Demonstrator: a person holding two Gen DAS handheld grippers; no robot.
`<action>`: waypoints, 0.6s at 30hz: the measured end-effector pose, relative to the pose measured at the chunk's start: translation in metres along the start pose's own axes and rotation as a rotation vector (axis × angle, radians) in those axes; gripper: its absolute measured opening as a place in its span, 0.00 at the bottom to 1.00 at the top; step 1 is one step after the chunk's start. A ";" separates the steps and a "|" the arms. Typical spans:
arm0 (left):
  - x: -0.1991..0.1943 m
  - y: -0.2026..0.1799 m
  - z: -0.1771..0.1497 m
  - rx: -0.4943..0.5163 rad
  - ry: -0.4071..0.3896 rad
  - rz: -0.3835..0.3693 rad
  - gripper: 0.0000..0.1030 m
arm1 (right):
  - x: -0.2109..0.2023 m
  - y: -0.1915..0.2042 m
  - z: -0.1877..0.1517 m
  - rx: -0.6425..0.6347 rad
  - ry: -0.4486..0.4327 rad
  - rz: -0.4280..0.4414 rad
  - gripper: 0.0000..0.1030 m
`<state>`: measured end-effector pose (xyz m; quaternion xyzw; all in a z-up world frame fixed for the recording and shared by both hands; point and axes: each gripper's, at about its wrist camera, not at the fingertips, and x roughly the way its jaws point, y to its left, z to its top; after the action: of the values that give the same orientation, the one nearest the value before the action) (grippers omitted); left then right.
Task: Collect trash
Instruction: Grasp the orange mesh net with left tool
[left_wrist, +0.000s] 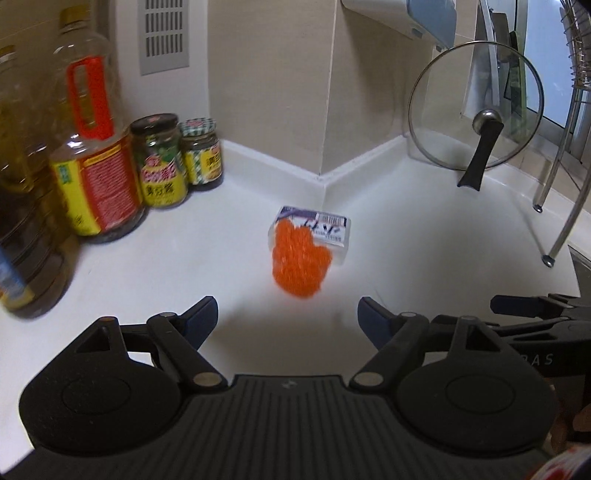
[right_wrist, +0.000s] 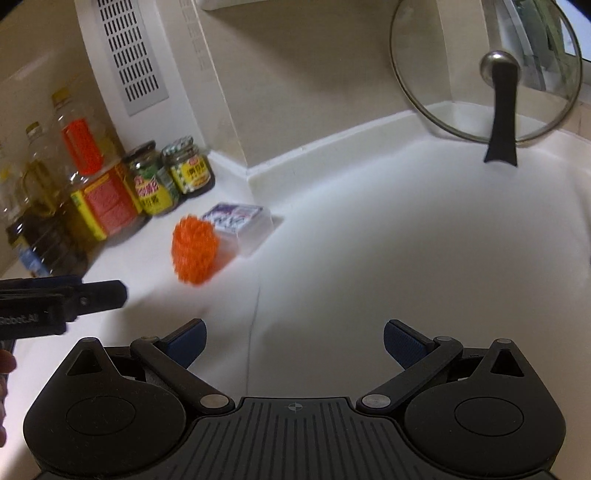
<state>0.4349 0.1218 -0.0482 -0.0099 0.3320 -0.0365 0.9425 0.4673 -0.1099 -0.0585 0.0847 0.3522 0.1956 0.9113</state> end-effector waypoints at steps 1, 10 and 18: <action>0.006 0.001 0.003 0.006 -0.003 -0.007 0.76 | 0.004 0.001 0.003 0.003 -0.005 -0.002 0.99; 0.054 0.006 0.019 0.040 -0.001 -0.027 0.72 | 0.029 0.001 0.023 0.005 -0.038 -0.034 0.99; 0.083 0.009 0.024 0.057 0.020 -0.044 0.58 | 0.038 -0.005 0.027 0.013 -0.043 -0.048 0.99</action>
<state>0.5149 0.1239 -0.0814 0.0100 0.3399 -0.0666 0.9380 0.5129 -0.0996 -0.0630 0.0864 0.3357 0.1692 0.9226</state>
